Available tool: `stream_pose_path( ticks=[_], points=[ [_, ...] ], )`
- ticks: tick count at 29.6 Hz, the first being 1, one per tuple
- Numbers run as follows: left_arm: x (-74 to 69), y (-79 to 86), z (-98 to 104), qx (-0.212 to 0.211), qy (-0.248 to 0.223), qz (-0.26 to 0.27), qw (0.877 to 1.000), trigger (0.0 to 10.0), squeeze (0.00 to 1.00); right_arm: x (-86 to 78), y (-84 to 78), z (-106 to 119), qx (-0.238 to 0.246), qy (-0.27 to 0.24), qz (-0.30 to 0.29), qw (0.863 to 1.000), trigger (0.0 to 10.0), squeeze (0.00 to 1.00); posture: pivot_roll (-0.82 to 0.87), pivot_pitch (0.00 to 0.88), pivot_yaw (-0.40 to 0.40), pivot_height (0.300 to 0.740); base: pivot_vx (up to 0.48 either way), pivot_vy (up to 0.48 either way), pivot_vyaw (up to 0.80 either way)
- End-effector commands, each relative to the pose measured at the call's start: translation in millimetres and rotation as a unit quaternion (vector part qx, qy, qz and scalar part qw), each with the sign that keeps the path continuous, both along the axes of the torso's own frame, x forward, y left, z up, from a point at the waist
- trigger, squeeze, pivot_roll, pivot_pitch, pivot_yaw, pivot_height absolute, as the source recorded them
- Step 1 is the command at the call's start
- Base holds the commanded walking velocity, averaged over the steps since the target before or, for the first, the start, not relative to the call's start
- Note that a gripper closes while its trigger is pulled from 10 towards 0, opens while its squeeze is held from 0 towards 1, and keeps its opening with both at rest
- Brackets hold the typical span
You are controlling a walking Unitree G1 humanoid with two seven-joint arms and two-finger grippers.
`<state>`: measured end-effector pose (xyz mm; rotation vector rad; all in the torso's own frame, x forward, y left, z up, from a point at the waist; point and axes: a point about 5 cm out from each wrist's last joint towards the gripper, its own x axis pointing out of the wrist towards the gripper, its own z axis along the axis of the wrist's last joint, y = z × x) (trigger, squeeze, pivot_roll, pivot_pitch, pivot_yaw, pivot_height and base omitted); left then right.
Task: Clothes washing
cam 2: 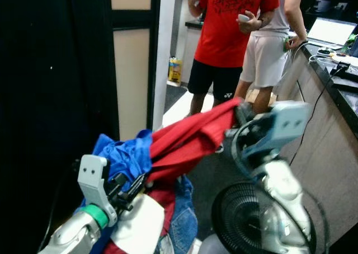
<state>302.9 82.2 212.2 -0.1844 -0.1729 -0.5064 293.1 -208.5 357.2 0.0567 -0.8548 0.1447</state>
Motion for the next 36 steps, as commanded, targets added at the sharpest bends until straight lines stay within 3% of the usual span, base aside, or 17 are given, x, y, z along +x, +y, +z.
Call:
stream_pose_path(
  ticks=[1,5,7,10,14,15,18,21,22,23,26,27,29,31,36],
  points=[
    [0.8,-4.4,-5,0.003,0.016,-0.014,1.000,10.0,0.00,-7.5,-9.6,9,0.031,-0.021,-0.005,0.999,10.0,0.00,-0.04,0.117,0.036,0.740,0.000,0.000,0.00],
    [1.8,-5.1,-5,0.006,0.018,-0.015,1.000,10.0,0.00,-3.7,-10.9,10,0.031,-0.018,-0.009,0.999,10.0,0.00,-0.05,0.117,0.042,0.740,0.000,0.000,0.00],
    [3.0,-7.4,-5,0.010,0.021,-0.019,1.000,10.0,0.00,10.7,-13.7,-1,0.029,0.012,-0.032,0.999,10.0,0.00,-0.04,0.113,0.045,0.740,0.000,0.000,0.00],
    [3.3,-7.0,-6,0.012,0.022,-0.018,1.000,10.0,0.00,15.2,-14.3,-2,0.041,0.019,-0.035,0.998,10.0,0.00,-0.04,0.111,0.045,0.740,0.000,0.000,0.00],
    [3.9,-2.0,-10,0.018,0.028,-0.009,0.999,10.0,0.00,20.2,4.3,40,0.081,-0.032,0.029,0.996,10.0,0.00,-0.03,0.104,0.047,0.740,0.000,0.000,0.00],
    [3.9,-2.0,-10,0.018,0.028,-0.009,0.999,10.0,0.00,20.2,4.3,40,0.081,-0.032,0.029,0.996,10.0,0.00,-0.03,0.104,0.047,0.740,0.000,0.000,0.00],
    [3.8,0.4,-13,0.026,0.033,0.001,0.999,10.0,0.00,13.9,6.8,79,0.100,-0.089,0.062,0.989,10.0,0.00,-0.01,0.093,0.040,0.740,0.000,0.000,0.00],
    [3.2,5.5,-16,0.030,0.037,0.017,0.999,10.0,0.00,2.1,1.3,106,0.094,-0.138,0.045,0.985,10.0,0.00,0.01,0.087,0.027,0.740,0.000,0.000,0.00],
    [2.4,8.2,-17,0.031,0.038,0.023,0.999,10.0,0.00,-0.2,2.4,107,0.056,-0.147,0.020,0.987,10.0,0.00,0.02,0.083,0.019,0.740,0.000,0.000,0.00],
    [2.4,8.2,-17,0.031,0.038,0.023,0.999,10.0,0.00,-0.2,2.4,107,0.056,-0.147,0.020,0.987,10.0,0.00,0.02,0.083,0.019,0.740,0.000,0.000,0.00],
    [0.3,14.3,-20,0.031,0.042,0.035,0.998,10.0,0.00,8.2,7.2,89,-0.031,-0.126,-0.035,0.991,10.0,0.00,0.02,0.082,0.016,0.740,0.000,0.000,0.00],
    [0.3,14.3,-20,0.031,0.042,0.035,0.998,10.0,0.00,8.2,7.2,89,-0.031,-0.126,-0.035,0.991,10.0,0.00,0.02,0.082,0.016,0.740,0.000,0.000,0.00],
    [-1.3,17.0,-22,0.034,0.046,0.042,0.997,10.0,0.00,23.6,5.9,54,-0.041,-0.065,-0.042,0.996,10.0,0.00,0.03,0.083,0.013,0.740,0.000,0.000,0.00],
    [-2.3,18.8,-24,0.037,0.048,0.044,0.997,10.0,0.00,34.7,-3.3,19,-0.011,-0.002,-0.043,0.999,10.0,0.00,0.04,0.083,0.016,0.740,0.000,0.000,0.00],
    [-1.5,22.7,-24,0.041,0.050,0.048,0.997,10.0,0.00,38.4,-11.3,-9,0.015,0.039,-0.057,0.997,10.0,0.00,0.03,0.082,0.029,0.740,0.000,0.000,0.00]
  ],
)
